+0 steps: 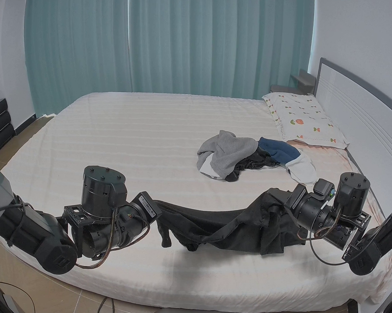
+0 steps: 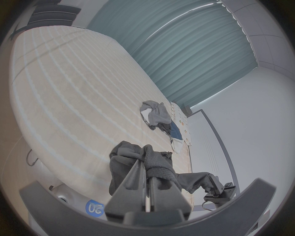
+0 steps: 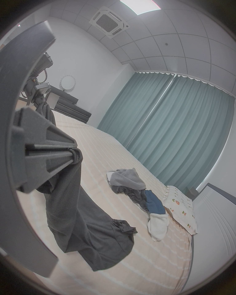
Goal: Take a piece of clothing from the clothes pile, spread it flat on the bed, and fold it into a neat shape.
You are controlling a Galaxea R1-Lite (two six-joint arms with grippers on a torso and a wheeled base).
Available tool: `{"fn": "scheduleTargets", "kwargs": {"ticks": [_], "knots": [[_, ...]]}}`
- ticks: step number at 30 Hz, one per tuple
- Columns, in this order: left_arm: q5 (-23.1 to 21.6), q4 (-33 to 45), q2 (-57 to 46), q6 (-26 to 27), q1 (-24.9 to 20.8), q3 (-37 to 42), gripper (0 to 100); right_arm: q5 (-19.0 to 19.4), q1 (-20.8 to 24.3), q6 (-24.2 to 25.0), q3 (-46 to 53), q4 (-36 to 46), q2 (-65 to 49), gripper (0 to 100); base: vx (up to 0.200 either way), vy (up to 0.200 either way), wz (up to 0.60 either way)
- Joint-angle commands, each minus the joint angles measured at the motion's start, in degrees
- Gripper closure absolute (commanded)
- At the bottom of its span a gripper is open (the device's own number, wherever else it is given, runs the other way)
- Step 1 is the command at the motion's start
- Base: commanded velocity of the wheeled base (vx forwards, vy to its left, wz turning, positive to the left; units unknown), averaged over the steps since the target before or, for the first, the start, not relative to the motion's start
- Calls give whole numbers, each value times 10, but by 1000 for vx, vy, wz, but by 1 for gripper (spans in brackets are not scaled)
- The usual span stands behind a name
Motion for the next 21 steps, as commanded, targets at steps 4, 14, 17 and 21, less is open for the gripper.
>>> {"fn": "scheduleTargets", "kwargs": {"ticks": [4,14,17,21], "knots": [[1,8,-3,0,0,-2,100,0,0,1,-1,-1,-2,100,0,200,0],[0,8,-8,1,4,-4,100,-1,-3,1,-2,-1,-7,100,0,200,0],[0,8,-9,1,4,-4,100,-2,-3,1,-3,-1,-7,100,0,200,0],[0,7,-9,1,6,-6,100,-2,-3,1,-3,-2,-7,100,0,200,0]]}}
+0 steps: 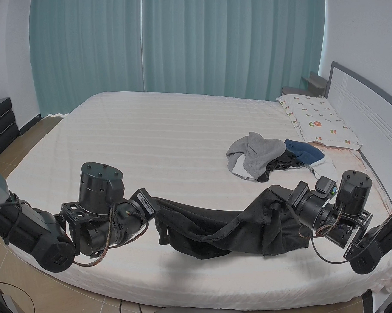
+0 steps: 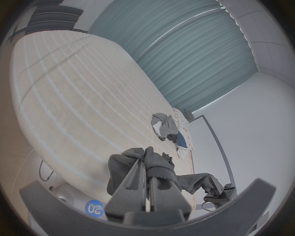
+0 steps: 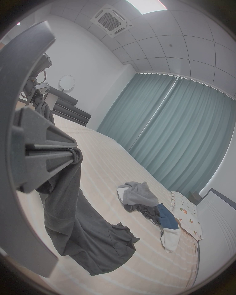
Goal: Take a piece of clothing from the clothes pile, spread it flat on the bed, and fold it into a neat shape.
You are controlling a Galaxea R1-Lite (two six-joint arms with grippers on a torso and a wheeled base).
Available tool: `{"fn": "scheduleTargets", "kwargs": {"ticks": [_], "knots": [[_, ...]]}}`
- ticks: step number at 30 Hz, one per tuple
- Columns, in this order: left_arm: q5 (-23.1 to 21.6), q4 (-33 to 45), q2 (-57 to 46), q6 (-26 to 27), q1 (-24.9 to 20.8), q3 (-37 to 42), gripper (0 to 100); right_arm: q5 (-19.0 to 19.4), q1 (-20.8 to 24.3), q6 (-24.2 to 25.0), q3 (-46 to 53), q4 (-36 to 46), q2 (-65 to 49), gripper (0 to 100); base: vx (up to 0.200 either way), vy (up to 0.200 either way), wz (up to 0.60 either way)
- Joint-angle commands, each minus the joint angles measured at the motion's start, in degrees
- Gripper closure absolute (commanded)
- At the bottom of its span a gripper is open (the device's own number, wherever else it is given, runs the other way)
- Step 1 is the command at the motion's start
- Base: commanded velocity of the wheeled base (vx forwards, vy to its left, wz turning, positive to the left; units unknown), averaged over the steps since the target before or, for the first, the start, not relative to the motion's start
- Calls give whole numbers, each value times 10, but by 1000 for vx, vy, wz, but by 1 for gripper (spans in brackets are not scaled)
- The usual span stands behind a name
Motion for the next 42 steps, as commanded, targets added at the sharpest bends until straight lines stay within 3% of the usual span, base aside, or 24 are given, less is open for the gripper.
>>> {"fn": "scheduleTargets", "kwargs": {"ticks": [1,8,38,42], "knots": [[0,0,-2,0,2,-2,100,0,0,0,0,-1,-2,100,0,200,0],[0,0,-19,0,3,-1,100,-21,0,-3,-1,-16,-2,100,0,200,0],[0,-9,-31,1,26,-5,100,-39,-1,-3,-1,-58,-5,100,0,200,0],[-2,-9,-29,-1,26,-5,100,-40,-2,-4,2,-57,-11,100,0,0,0]]}}
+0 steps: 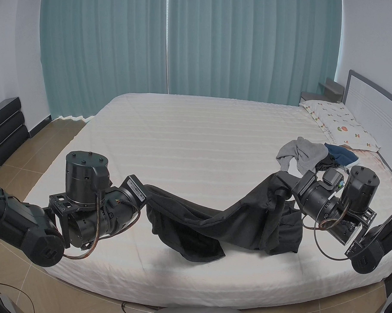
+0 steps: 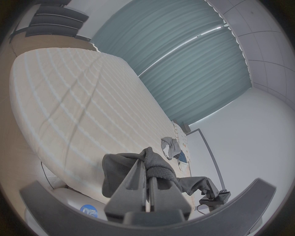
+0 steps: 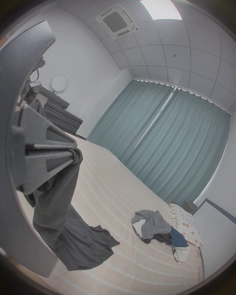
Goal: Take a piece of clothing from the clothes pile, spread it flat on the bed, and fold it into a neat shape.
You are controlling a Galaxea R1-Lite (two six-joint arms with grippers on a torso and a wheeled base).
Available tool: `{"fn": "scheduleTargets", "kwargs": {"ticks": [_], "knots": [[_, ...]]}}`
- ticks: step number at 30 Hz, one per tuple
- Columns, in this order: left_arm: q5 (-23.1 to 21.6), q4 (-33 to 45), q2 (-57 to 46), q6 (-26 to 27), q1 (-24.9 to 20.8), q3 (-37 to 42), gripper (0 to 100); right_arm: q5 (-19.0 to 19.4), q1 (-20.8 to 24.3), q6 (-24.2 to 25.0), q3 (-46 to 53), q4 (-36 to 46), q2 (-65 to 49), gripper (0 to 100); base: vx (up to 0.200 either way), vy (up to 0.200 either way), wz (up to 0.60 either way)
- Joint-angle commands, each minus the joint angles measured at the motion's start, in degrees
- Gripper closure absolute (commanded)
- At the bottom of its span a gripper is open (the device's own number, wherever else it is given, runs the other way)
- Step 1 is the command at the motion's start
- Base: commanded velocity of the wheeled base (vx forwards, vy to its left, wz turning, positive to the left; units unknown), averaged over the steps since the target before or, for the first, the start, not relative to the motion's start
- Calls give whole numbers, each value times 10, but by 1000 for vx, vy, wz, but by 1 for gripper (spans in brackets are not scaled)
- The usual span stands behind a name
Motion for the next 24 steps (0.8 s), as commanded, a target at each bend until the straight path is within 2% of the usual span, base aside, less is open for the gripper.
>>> {"fn": "scheduleTargets", "kwargs": {"ticks": [1,4,8,21,24], "knots": [[-1,0,3,-1,1,1,100,0,1,-2,3,1,-9,100,0,0,0],[-2,0,4,-1,-1,3,100,0,0,-3,4,2,-13,100,0,0,0],[-28,0,0,-2,-4,9,100,0,0,-3,7,2,-16,100,0,0,0],[-32,7,-45,-1,-10,12,100,-2,12,-10,17,11,-79,100,-200,0,0],[-32,11,-68,1,-15,12,100,-17,16,-19,18,28,-127,100,-200,0,0]]}}
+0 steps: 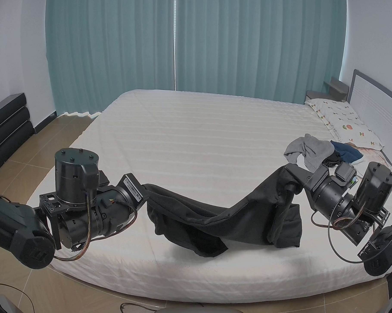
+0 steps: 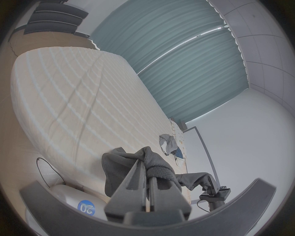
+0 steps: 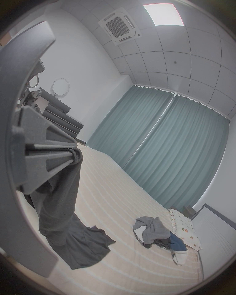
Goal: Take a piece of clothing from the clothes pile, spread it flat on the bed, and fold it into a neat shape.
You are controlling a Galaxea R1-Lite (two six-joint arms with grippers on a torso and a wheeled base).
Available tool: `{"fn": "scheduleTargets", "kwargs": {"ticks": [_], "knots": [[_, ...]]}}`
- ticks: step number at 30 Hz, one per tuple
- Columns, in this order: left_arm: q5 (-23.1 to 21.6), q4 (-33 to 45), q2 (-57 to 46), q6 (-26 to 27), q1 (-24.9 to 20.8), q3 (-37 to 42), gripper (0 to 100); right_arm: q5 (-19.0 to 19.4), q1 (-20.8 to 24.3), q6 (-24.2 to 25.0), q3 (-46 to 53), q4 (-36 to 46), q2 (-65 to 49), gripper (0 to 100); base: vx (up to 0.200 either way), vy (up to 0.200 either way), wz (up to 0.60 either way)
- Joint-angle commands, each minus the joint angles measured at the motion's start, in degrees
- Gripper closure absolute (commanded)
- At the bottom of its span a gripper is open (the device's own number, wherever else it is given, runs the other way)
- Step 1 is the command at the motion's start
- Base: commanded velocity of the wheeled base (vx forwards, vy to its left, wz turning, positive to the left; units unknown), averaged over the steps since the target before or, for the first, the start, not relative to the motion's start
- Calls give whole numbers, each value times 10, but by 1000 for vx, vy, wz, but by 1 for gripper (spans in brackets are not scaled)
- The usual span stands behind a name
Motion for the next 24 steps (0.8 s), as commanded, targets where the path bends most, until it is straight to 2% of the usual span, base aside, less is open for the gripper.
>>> {"fn": "scheduleTargets", "kwargs": {"ticks": [1,6,9,12,14,15,17,18,19,22,24], "knots": [[0,5,-42,1,-8,1,100,-16,6,-18,2,19,-77,100,-200,0,0],[-1,20,-90,15,-8,-16,100,-16,4,-56,-18,84,-203,100,-160,0,0],[-1,57,-119,31,-9,-47,100,-12,-7,-72,-86,173,-257,100,0,0,0],[-1,129,-134,36,-8,-101,100,-10,-29,-72,-184,281,-282,100,0,0,0],[0,179,-140,36,-3,-146,100,-10,-33,-73,-258,347,-284,100,0,0,0],[0,179,-140,36,-3,-146,100,-10,-33,-73,-258,347,-284,100,0,0,0],[0,259,-135,36,6,-225,100,-6,-60,-72,-364,431,-268,100,0,0,0],[0,259,-135,36,6,-225,100,-6,-60,-72,-364,431,-268,100,0,0,0],[0,313,-127,36,13,-284,100,4,-75,-72,-428,476,-248,100,0,0,0],[-1,360,-97,35,23,-336,100,8,-91,-72,-481,512,-219,100,0,0,0],[-1,399,-62,31,37,-389,100,9,-119,-72,-539,539,-169,100,0,0,0]]}}
